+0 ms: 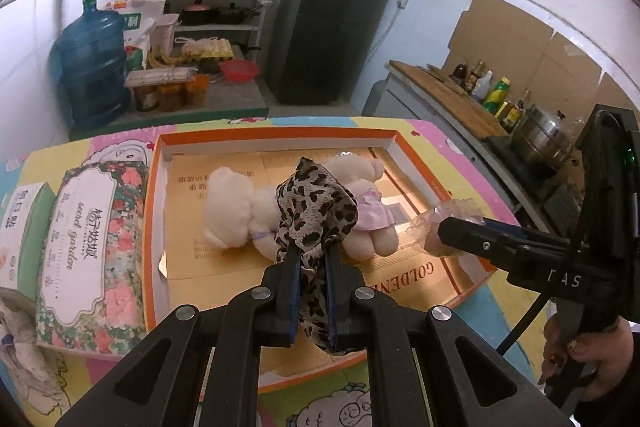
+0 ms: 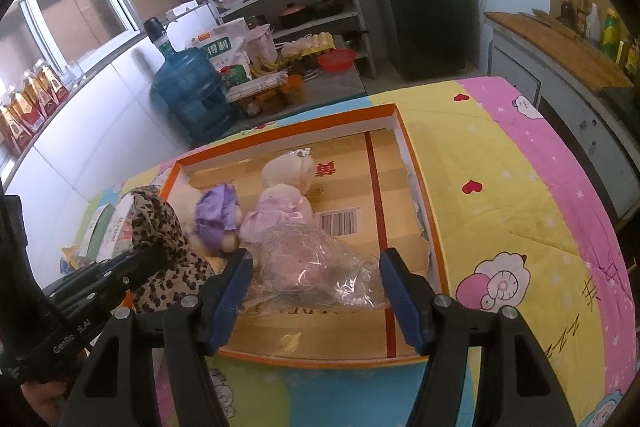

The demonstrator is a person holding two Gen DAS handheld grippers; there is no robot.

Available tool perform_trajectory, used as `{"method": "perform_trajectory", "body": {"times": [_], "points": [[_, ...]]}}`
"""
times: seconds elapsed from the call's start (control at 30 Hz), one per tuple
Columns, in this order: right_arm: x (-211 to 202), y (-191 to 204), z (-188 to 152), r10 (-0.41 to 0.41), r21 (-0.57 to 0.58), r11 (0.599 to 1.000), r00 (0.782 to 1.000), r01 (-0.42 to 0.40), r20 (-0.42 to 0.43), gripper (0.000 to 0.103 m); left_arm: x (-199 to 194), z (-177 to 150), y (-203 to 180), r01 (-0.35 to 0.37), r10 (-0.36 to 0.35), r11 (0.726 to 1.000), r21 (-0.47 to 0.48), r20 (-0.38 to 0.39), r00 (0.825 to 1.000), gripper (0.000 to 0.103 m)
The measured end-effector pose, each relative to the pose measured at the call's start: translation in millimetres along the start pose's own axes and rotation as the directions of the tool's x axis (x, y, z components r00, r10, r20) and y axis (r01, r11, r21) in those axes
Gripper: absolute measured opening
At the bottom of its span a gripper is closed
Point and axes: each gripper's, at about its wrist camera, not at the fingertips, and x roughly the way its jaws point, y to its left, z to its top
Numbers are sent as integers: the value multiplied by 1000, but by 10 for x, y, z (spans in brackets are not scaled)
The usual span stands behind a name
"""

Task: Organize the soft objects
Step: 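Lower the leopard-print plush beside the teddies and open the left tool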

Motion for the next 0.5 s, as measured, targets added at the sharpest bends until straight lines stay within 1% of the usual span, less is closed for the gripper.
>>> {"method": "perform_trajectory", "body": {"times": [0.33,0.5], "points": [[194,8,52,-19,-61,998,1000,17,-21,66,160,-13,-1,-26,25,1000,-12,-30,999,10],[256,-10,65,-14,-64,998,999,12,-32,66,233,-18,2,-28,27,999,-18,-49,998,10]]}}
